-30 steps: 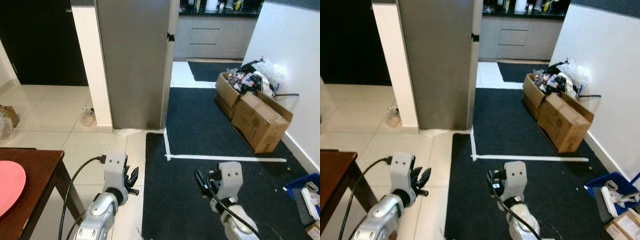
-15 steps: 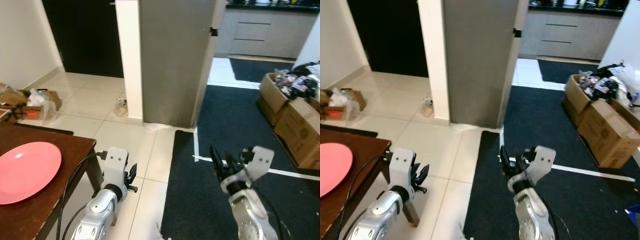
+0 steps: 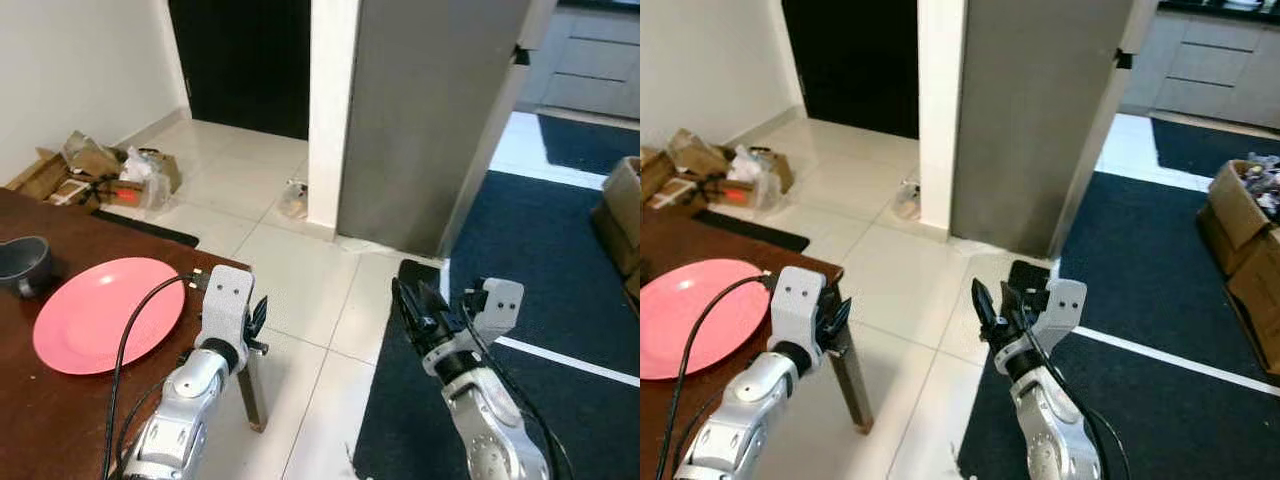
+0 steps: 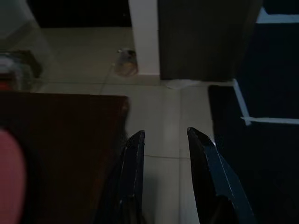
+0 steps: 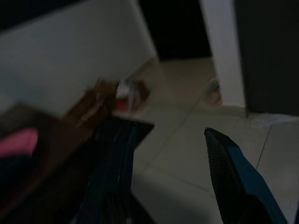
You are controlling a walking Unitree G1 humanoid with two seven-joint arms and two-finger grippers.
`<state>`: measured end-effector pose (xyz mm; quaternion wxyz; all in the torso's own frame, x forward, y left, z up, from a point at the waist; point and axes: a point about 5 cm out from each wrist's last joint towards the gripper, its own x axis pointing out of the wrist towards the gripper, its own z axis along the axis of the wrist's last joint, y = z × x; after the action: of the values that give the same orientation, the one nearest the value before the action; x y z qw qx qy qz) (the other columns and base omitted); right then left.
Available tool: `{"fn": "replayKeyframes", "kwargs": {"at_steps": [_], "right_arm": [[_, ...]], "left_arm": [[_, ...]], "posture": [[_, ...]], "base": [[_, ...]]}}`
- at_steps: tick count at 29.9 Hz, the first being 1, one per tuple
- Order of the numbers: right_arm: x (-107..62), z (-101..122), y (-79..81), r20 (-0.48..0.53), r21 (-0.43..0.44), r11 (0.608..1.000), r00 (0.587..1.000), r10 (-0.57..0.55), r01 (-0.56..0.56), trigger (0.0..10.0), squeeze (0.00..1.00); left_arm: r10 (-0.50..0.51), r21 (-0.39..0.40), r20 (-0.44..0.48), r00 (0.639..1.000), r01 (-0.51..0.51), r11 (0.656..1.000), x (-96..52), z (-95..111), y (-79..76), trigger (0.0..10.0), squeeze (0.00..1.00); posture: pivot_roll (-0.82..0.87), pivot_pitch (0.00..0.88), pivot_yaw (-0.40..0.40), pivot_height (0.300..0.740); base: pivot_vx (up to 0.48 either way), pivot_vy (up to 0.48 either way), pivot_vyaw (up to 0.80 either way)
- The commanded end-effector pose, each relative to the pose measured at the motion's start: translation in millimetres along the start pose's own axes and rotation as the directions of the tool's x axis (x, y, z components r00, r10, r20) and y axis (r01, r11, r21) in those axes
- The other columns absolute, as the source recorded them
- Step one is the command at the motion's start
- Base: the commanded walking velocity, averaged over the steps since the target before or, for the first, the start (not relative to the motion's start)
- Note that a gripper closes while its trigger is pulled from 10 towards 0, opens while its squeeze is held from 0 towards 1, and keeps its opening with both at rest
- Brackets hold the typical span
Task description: Setting the table
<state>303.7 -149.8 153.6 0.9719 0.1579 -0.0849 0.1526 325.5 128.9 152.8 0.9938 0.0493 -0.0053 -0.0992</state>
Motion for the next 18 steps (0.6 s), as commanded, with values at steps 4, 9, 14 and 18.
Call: {"fn": "replayKeyframes", "kwargs": {"at_steps": [4, 9, 14, 18], "right_arm": [[-7.2, -11.9, -1.1, -0.080, -0.075, 0.997, 0.997, 0.010, -0.016, 10.0, 0.00], [-8.0, -12.3, -7.0, -0.087, -0.093, 0.996, 0.996, -0.010, 0.002, 10.0, 0.00], [-7.8, -10.0, -12.4, -0.081, -0.101, 0.994, 0.996, -0.039, 0.031, 10.0, 0.00], [-8.7, -7.7, -18.3, -0.056, -0.060, 0.994, 0.994, -0.099, 0.096, 10.0, 0.00]], "left_arm": [[0.023, 0.013, -0.011, 1.000, -0.023, 1.000, -1.1, -2.2, 1.9, 10.0, 0.00], [0.025, 0.016, -0.014, 1.000, -0.025, 1.000, -0.9, -3.2, 2.0, 10.0, 0.00], [0.020, 0.020, -0.017, 1.000, -0.020, 1.000, -1.2, -4.3, 0.7, 10.0, 0.00], [0.015, 0.029, -0.018, 1.000, -0.014, 0.999, -0.8, -4.7, -0.8, 10.0, 0.00]], "posture": [[0.03, 0.048, 0.047, 0.740], [0.03, 0.047, 0.048, 0.740], [0.03, 0.045, 0.052, 0.740], [0.03, 0.046, 0.053, 0.740]], "base": [[0.000, 0.000, 0.76], [0.000, 0.000, 0.76], [0.000, 0.000, 0.76], [0.000, 0.000, 0.56]]}}
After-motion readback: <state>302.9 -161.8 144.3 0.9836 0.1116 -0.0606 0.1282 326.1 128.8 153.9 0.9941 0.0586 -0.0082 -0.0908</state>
